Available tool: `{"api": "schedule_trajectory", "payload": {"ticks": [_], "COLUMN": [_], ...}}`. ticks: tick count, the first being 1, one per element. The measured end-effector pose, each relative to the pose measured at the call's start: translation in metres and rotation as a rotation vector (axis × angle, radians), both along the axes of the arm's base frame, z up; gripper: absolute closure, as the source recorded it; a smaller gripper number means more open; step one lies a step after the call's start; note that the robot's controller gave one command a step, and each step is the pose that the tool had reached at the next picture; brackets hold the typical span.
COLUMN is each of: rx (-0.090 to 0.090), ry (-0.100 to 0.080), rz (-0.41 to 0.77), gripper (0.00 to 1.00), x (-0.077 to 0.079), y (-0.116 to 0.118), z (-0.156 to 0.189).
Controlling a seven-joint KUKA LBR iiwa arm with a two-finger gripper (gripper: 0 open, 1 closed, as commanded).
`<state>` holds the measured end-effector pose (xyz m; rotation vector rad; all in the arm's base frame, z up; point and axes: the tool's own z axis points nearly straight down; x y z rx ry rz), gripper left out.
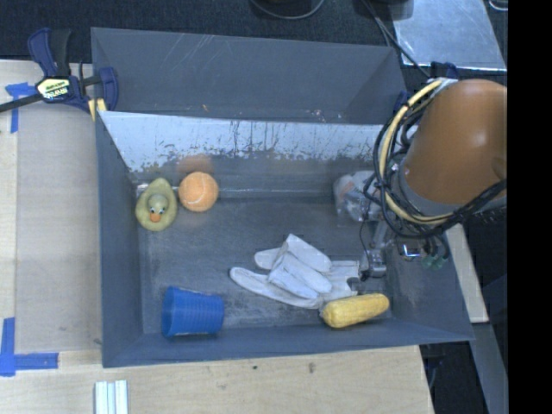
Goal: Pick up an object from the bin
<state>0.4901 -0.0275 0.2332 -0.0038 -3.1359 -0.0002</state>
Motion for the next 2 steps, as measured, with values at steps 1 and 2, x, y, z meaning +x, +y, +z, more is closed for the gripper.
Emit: {"api": "schedule_trajectory", "payload": {"ticks": [1, 2], "rx": [0.000, 0.000], "ry": [-0.009, -0.008], "rz": [0.001, -0.111], "gripper": [0.00, 0.00], "x": [0.002, -0.001], "y": [0.000, 0.040], "z": [0.004, -0.044]}}
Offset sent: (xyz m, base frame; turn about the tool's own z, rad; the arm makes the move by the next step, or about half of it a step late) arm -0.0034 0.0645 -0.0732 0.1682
